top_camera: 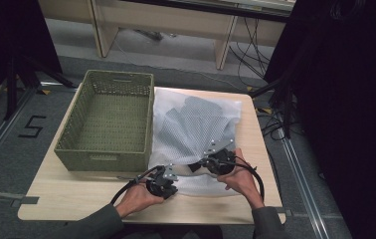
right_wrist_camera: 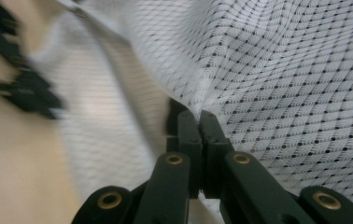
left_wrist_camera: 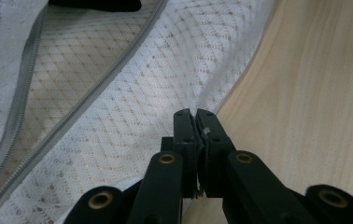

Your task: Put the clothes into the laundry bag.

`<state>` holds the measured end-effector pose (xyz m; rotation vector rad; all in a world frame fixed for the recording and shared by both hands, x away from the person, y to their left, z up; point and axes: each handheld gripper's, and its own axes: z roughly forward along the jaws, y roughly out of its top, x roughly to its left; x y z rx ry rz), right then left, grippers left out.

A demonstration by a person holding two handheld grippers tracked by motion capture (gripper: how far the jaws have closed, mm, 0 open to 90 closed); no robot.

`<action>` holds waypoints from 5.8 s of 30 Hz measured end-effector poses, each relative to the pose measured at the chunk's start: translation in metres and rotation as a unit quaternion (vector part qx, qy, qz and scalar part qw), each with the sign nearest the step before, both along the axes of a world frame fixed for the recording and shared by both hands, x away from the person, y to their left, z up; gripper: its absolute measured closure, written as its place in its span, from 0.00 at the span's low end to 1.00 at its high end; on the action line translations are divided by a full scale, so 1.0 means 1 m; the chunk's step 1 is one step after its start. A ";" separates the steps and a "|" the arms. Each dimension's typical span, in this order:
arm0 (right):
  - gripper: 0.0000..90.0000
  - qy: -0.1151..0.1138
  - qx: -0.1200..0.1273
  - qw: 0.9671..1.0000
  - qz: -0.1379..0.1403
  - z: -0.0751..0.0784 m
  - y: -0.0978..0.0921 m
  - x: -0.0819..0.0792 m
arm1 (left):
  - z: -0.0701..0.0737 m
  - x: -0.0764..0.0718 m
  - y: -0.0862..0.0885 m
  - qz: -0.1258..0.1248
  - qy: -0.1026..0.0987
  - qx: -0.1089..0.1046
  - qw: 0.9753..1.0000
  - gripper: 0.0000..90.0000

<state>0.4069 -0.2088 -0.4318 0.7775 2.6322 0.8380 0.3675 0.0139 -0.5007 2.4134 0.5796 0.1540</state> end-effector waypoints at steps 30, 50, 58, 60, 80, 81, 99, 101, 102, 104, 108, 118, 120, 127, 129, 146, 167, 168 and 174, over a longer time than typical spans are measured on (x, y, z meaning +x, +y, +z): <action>1.00 0.024 -0.042 0.997 -0.059 -0.047 0.010 0.049 | 0.000 -0.004 -0.001 0.000 0.001 -0.006 1.000 0.97; 1.00 -0.005 -0.010 1.000 -0.019 -0.024 0.023 0.020 | -0.001 -0.004 -0.001 0.003 0.005 -0.010 1.000 0.97; 1.00 0.042 -0.047 0.998 0.008 -0.057 0.037 0.030 | -0.001 -0.004 -0.001 0.003 0.003 -0.010 1.000 0.97; 1.00 0.024 -0.051 0.998 -0.006 -0.058 0.037 0.036 | 0.000 -0.004 0.000 -0.002 0.004 -0.003 1.000 0.98; 1.00 -0.026 -0.030 0.995 -0.096 -0.047 0.016 0.080 | 0.000 -0.004 0.001 -0.004 0.004 -0.002 1.000 0.99; 1.00 -0.040 -0.029 0.994 -0.096 -0.043 0.015 0.076 | -0.001 -0.004 0.000 0.003 0.006 -0.011 1.000 0.99; 1.00 0.085 -0.067 0.994 0.008 -0.035 0.010 0.007 | 0.000 -0.003 0.001 -0.003 0.004 0.000 1.000 0.98; 1.00 0.092 -0.075 0.993 0.003 -0.044 0.010 0.009 | 0.000 -0.003 0.000 0.006 0.009 -0.008 1.000 0.98; 0.99 0.090 -0.070 0.993 0.004 -0.045 0.007 0.012 | -0.001 -0.004 0.000 0.011 0.010 -0.013 1.000 0.97; 0.94 0.087 -0.062 0.994 0.003 -0.043 0.006 0.012 | 0.001 -0.002 0.001 -0.007 0.006 0.002 1.000 0.95; 0.76 0.083 -0.049 0.995 -0.013 -0.039 0.002 0.009 | 0.005 -0.006 0.003 -0.014 0.016 0.003 1.000 0.83; 0.67 0.023 0.001 0.999 -0.042 -0.018 -0.013 -0.005 | 0.030 -0.016 0.028 0.006 0.001 -0.039 0.999 0.63; 0.67 0.012 0.001 0.998 -0.053 -0.018 -0.010 -0.007 | 0.031 -0.020 0.032 0.028 0.001 -0.062 0.998 0.61; 0.64 -0.018 -0.009 1.000 -0.018 -0.020 0.008 -0.008 | 0.035 -0.028 0.048 0.030 -0.003 -0.062 0.998 0.57; 0.64 -0.026 -0.020 0.999 -0.009 -0.024 0.017 -0.009 | 0.036 -0.032 0.053 0.036 -0.001 -0.066 0.997 0.56; 1.00 -0.007 -0.061 0.996 0.063 -0.036 0.035 -0.006 | 0.038 -0.040 0.084 0.053 0.001 -0.062 0.997 0.55; 0.55 0.002 0.023 0.999 -0.049 -0.018 0.004 -0.020 | 0.044 -0.049 0.119 0.120 -0.017 -0.096 0.988 0.45; 0.53 -0.004 0.026 0.998 -0.053 -0.017 0.000 -0.020 | 0.044 -0.049 0.119 0.120 -0.017 -0.096 0.988 0.43; 0.47 -0.015 0.058 0.994 -0.089 -0.015 -0.021 -0.024 | 0.048 -0.053 0.131 0.122 -0.034 -0.099 0.987 0.39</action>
